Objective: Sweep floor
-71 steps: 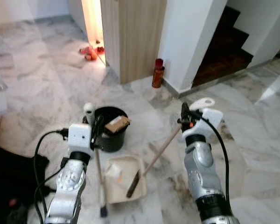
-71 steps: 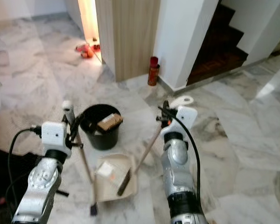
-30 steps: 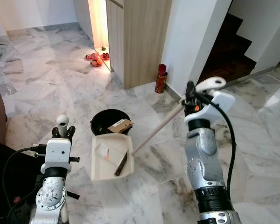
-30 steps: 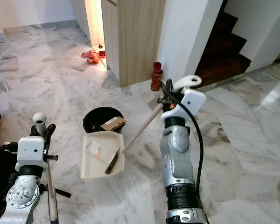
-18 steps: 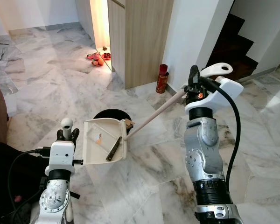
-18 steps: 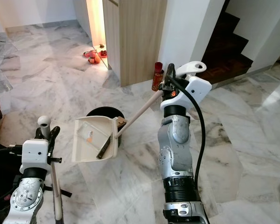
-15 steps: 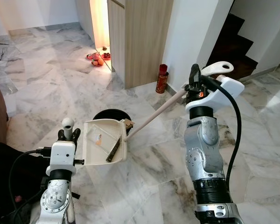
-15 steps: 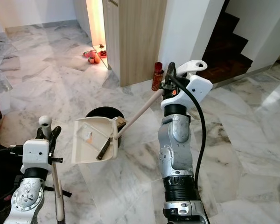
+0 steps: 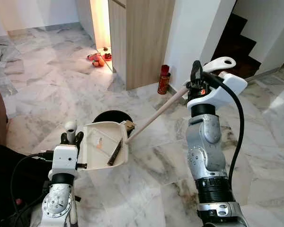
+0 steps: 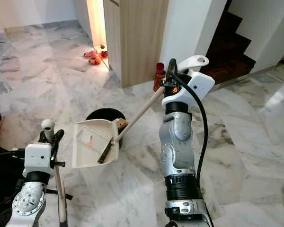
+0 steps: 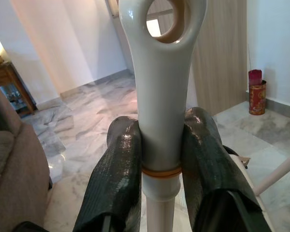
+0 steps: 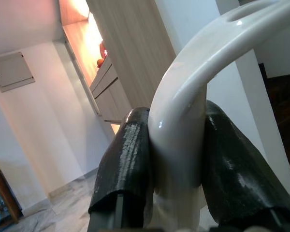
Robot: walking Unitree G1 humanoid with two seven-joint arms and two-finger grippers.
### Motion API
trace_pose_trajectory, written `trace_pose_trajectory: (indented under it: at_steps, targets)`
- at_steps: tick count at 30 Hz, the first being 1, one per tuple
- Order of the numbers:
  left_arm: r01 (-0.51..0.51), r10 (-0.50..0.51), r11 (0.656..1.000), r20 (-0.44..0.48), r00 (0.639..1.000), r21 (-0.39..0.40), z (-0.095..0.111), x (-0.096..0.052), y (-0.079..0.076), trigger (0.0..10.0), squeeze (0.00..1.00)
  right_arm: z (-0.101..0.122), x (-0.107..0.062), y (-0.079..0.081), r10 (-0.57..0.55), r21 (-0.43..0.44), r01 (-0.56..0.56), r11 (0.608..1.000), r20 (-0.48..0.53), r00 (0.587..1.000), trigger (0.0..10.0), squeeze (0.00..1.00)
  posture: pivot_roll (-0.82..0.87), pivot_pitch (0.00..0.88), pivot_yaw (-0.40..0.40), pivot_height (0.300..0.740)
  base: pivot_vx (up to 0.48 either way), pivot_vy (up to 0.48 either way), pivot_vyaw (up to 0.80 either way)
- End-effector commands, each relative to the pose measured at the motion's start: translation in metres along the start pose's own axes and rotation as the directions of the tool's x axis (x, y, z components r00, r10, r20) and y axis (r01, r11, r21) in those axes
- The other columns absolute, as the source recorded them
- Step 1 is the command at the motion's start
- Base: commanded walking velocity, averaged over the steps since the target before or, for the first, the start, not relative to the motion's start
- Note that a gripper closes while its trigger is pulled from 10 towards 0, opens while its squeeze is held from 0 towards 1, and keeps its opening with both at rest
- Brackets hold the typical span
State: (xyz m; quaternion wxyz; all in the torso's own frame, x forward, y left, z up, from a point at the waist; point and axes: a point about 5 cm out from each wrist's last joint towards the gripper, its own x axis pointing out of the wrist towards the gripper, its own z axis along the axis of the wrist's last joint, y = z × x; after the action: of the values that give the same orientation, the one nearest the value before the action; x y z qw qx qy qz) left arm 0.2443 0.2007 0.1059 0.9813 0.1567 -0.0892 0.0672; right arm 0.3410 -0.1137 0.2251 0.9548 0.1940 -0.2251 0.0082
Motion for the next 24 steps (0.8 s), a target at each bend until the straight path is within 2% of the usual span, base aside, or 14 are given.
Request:
trace_pose_trajectory:
  at_steps: [1, 14, 24]
  targets:
    - [-0.004, 0.004, 1.000, 0.029, 1.000, -0.002, 0.0037, 0.0005, 0.0013, 10.0, 0.00, 0.0161, 0.0080, 0.0092, 0.022, 0.035, -0.025, 0.999, 0.084, 0.996, 10.0, 0.00, 0.11, 0.034, -0.059, 0.740, 0.000, 0.000, 0.00]
    - [-0.017, 0.017, 1.000, 0.038, 0.999, 0.000, 0.0062, 0.0023, 0.0017, 10.0, 0.00, 0.0122, 0.0065, 0.0115, 0.040, 0.036, -0.042, 0.998, 0.067, 0.997, 10.0, 0.00, 0.11, 0.035, -0.062, 0.740, 0.000, 0.000, 0.00]
    - [-0.025, 0.025, 1.000, 0.039, 0.999, 0.008, 0.0070, 0.0030, 0.0019, 10.0, 0.00, 0.0104, 0.0041, 0.0137, 0.057, 0.038, -0.059, 0.998, 0.059, 0.997, 10.0, 0.00, 0.11, 0.039, -0.063, 0.740, 0.276, 0.000, 0.00]
